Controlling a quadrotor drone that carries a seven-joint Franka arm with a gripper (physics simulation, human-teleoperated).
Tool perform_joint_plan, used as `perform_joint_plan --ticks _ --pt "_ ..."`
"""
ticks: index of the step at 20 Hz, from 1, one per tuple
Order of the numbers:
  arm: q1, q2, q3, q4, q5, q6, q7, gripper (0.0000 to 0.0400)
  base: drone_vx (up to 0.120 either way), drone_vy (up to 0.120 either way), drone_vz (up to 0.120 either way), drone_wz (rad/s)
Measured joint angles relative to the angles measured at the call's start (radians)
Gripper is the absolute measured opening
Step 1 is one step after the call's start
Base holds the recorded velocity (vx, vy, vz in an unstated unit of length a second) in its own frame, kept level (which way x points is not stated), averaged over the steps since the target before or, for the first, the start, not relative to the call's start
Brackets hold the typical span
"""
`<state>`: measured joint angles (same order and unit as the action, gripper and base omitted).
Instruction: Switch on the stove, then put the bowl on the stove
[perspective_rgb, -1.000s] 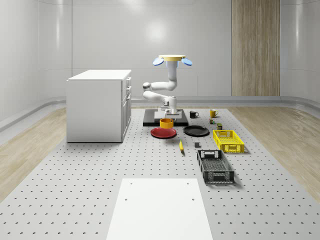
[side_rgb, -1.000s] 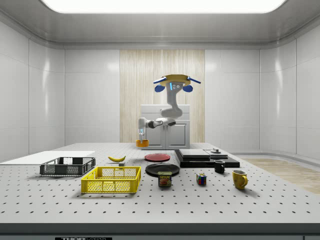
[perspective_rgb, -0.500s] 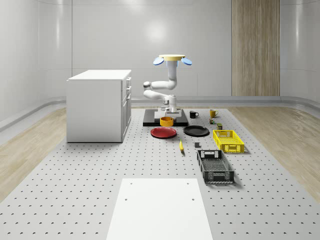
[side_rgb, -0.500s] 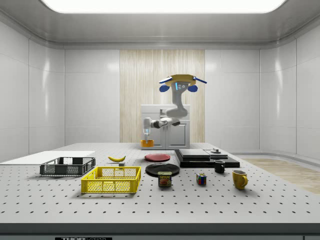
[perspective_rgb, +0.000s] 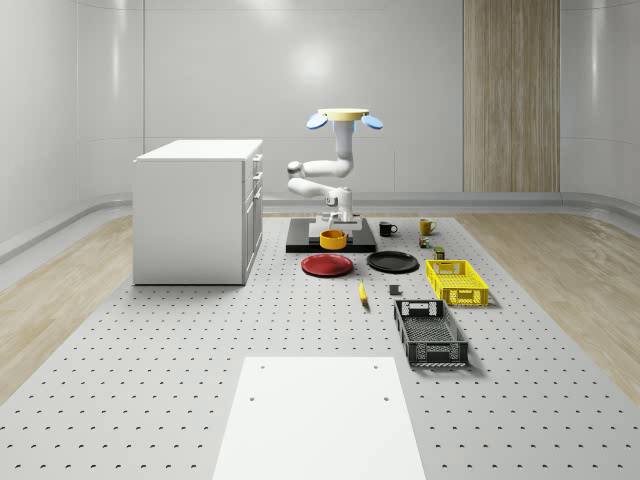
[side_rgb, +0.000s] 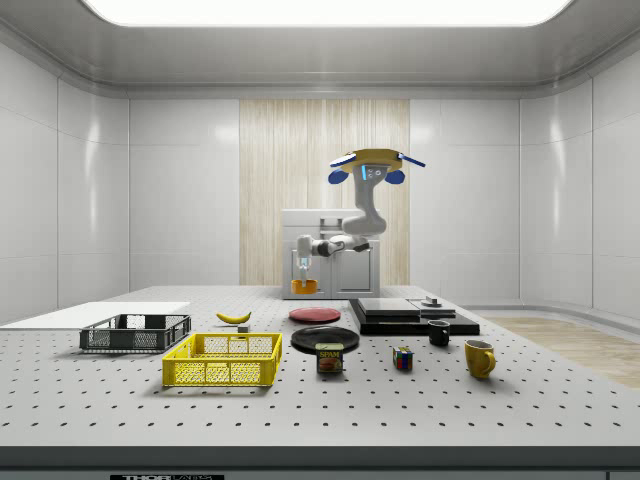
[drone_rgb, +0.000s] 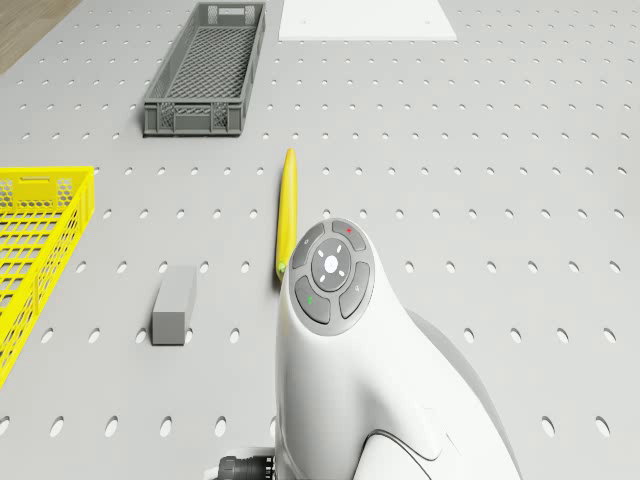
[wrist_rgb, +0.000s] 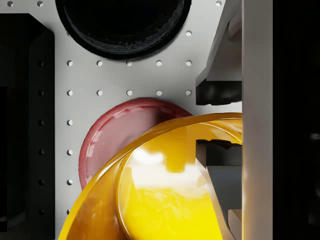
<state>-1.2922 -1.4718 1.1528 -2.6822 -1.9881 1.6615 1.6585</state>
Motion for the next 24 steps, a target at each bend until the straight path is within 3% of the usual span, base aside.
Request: perform_joint_plan --ticks 24 --pt "-0.001 -0.002 0.000 0.000 0.001 0.001 0.001 0.0100 -0.120 0.000 0.000 0.000"
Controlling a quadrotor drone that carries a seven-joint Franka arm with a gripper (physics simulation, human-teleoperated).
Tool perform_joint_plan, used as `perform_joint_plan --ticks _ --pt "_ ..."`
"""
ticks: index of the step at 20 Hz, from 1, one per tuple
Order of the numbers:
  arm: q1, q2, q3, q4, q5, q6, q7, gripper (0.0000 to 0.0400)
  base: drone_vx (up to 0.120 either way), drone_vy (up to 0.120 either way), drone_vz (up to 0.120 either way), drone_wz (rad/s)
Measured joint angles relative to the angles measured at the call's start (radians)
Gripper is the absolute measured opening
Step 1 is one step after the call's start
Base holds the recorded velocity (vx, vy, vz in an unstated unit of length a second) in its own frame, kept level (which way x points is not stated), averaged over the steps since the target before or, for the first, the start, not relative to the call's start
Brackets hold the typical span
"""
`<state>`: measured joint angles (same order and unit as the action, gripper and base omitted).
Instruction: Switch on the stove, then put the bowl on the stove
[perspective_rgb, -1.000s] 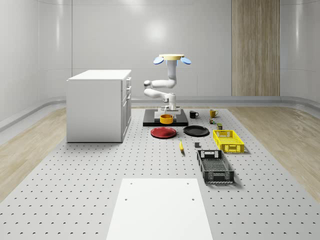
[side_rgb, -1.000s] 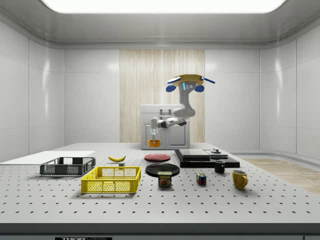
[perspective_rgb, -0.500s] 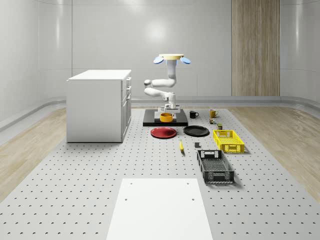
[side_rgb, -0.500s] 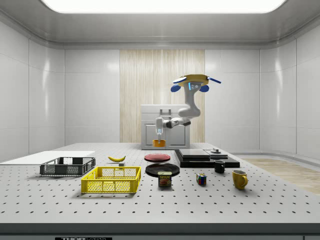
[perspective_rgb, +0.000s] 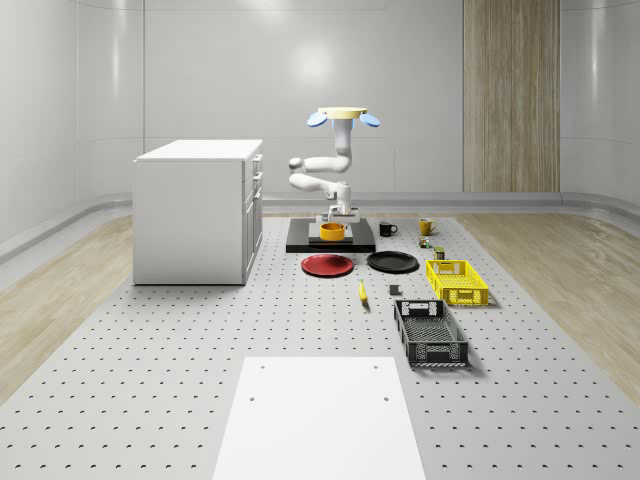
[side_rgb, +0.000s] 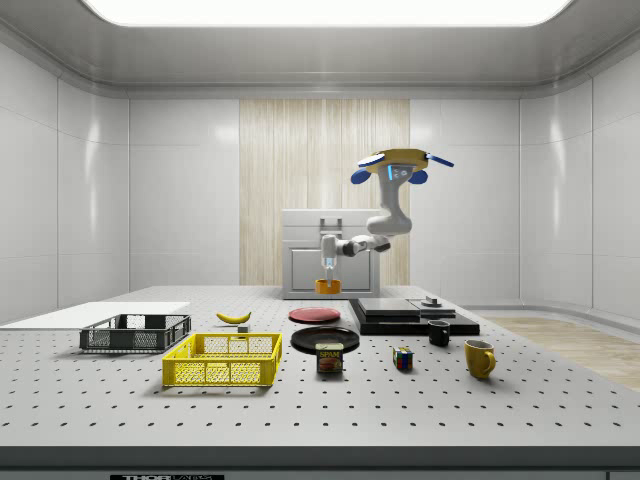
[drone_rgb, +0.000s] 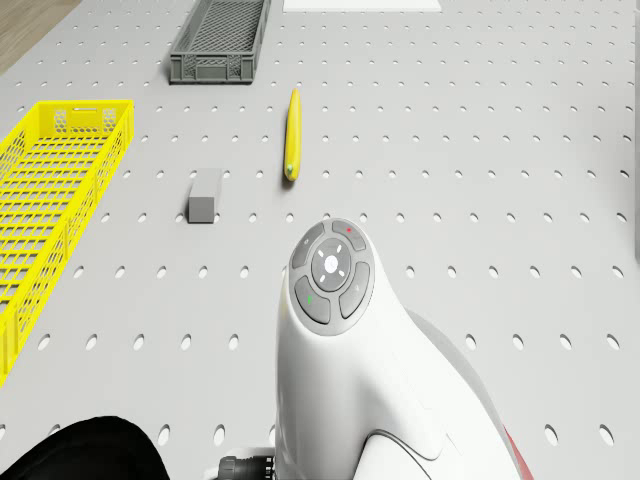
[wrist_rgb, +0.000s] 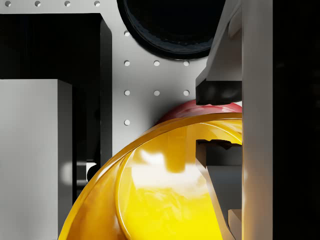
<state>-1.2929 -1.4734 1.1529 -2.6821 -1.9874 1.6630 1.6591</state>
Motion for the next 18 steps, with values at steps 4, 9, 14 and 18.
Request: perform_joint_plan --ticks 4,9,14,18 --pt "0.000 0.000 0.000 0.000 0.000 0.000 0.000 0.0100 -0.120 0.000 0.000 0.000" --pt "0.000 -0.001 0.000 0.000 0.000 0.000 0.000 0.0100 -0.120 0.000 0.000 0.000" --pt "0.000 -0.001 0.000 0.000 0.000 0.001 0.000 0.0100 -0.120 0.000 0.000 0.000" --pt "0.000 -0.001 0.000 0.000 0.000 0.001 0.000 0.0100 -0.120 0.000 0.000 0.000"
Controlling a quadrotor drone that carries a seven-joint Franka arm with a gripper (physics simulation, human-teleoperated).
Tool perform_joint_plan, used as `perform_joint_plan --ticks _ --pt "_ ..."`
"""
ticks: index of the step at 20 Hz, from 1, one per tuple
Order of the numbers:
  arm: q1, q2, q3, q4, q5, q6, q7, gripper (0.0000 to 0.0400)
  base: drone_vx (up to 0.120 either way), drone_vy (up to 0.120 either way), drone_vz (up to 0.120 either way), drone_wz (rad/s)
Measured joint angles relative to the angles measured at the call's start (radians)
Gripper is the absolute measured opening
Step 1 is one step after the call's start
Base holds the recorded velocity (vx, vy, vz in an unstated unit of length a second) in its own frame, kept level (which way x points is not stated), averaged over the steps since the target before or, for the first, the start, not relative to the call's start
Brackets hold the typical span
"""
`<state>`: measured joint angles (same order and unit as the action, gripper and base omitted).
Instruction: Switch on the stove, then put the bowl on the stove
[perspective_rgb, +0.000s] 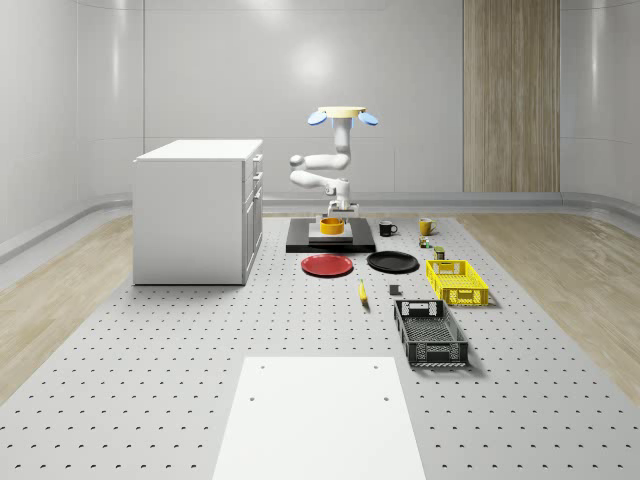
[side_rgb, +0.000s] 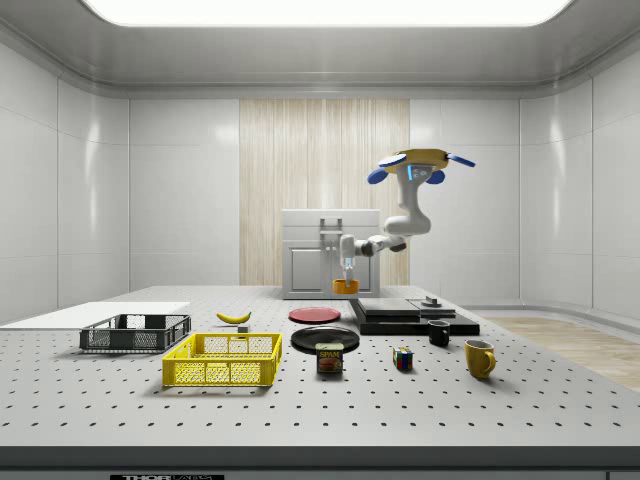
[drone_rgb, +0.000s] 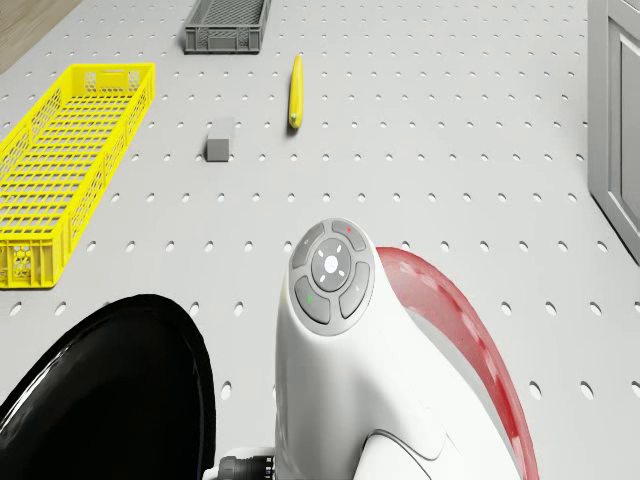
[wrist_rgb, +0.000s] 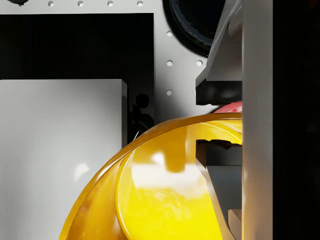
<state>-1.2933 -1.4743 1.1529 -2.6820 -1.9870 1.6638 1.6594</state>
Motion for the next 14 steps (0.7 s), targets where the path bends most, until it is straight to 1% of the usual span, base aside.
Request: perform_joint_plan --ticks 14 --pt "0.000 -0.001 0.000 0.000 0.000 0.001 0.000 0.0100 -0.120 0.000 0.000 0.000"
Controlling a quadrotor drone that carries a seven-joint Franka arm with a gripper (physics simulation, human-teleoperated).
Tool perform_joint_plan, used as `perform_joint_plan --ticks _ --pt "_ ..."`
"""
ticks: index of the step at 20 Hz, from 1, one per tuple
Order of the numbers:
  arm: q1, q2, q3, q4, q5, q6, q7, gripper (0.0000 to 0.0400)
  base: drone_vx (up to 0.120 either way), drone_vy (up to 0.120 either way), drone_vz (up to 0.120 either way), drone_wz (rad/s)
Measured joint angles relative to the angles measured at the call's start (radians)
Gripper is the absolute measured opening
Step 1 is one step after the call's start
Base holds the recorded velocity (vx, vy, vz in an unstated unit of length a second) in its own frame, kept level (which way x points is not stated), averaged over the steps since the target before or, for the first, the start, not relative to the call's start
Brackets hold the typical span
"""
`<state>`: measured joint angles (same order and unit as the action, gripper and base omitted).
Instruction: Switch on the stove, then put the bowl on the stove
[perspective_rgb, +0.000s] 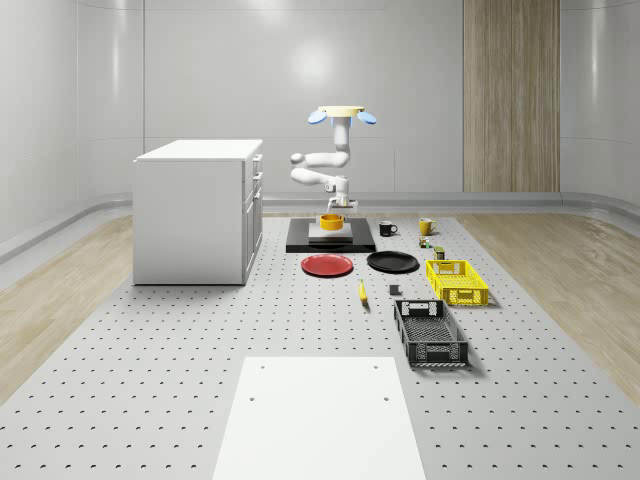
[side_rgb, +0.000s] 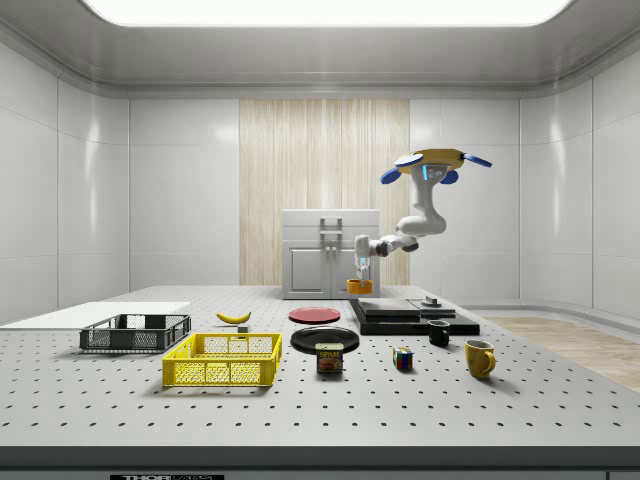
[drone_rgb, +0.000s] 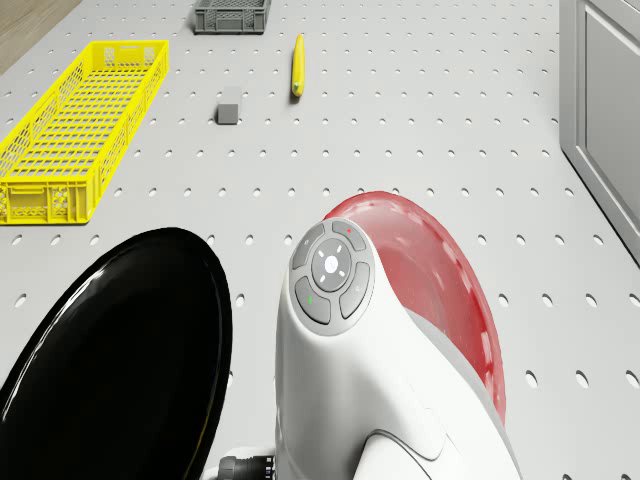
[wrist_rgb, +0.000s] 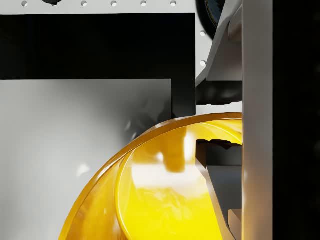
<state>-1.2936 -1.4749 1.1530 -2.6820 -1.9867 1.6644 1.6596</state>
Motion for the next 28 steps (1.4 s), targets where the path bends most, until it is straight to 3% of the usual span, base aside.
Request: perform_joint_plan --ticks 18,28 --pt "-0.001 -0.001 -0.001 0.001 -0.001 0.001 0.000 0.0100 -0.120 0.000 0.000 0.000" --pt "-0.022 0.015 -0.089 0.048 -0.082 0.045 -0.003 0.0100 0.000 0.000 0.000 0.000"
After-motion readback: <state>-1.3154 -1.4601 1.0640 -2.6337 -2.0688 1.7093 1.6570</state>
